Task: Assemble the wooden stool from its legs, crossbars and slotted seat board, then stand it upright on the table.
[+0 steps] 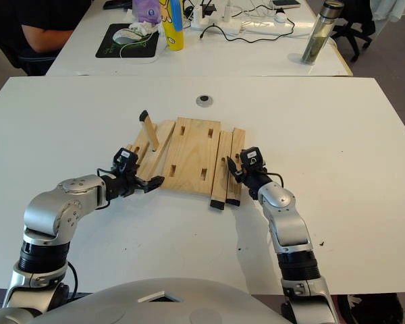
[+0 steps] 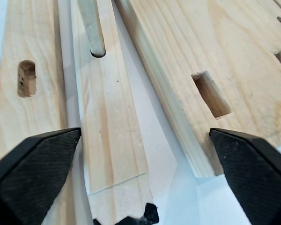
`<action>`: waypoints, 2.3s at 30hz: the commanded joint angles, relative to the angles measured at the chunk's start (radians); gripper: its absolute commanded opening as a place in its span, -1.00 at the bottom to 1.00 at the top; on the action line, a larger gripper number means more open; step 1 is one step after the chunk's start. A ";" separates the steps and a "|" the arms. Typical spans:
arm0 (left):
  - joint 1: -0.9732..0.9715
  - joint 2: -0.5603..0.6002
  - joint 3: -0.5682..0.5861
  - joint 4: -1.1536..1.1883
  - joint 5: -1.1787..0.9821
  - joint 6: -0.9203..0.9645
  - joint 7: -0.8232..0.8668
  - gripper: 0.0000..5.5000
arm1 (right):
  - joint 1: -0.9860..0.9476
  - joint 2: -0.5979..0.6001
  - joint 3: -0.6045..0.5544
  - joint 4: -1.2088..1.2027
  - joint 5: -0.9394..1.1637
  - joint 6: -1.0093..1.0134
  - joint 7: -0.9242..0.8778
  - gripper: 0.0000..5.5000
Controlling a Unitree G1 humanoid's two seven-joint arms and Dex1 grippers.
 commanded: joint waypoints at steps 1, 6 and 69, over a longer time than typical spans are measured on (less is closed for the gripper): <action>0.023 -0.012 0.006 0.020 -0.022 0.059 0.004 0.78 | -0.001 0.007 -0.001 -0.014 -0.003 0.013 -0.011 -0.06; 0.017 0.002 0.011 0.039 -0.007 0.036 0.015 0.71 | -0.005 0.005 -0.001 -0.012 -0.002 0.014 -0.010 -0.06; -0.012 0.020 0.024 0.085 -0.046 -0.054 0.001 0.26 | -0.011 -0.003 0.018 0.037 -0.011 -0.014 0.009 -0.06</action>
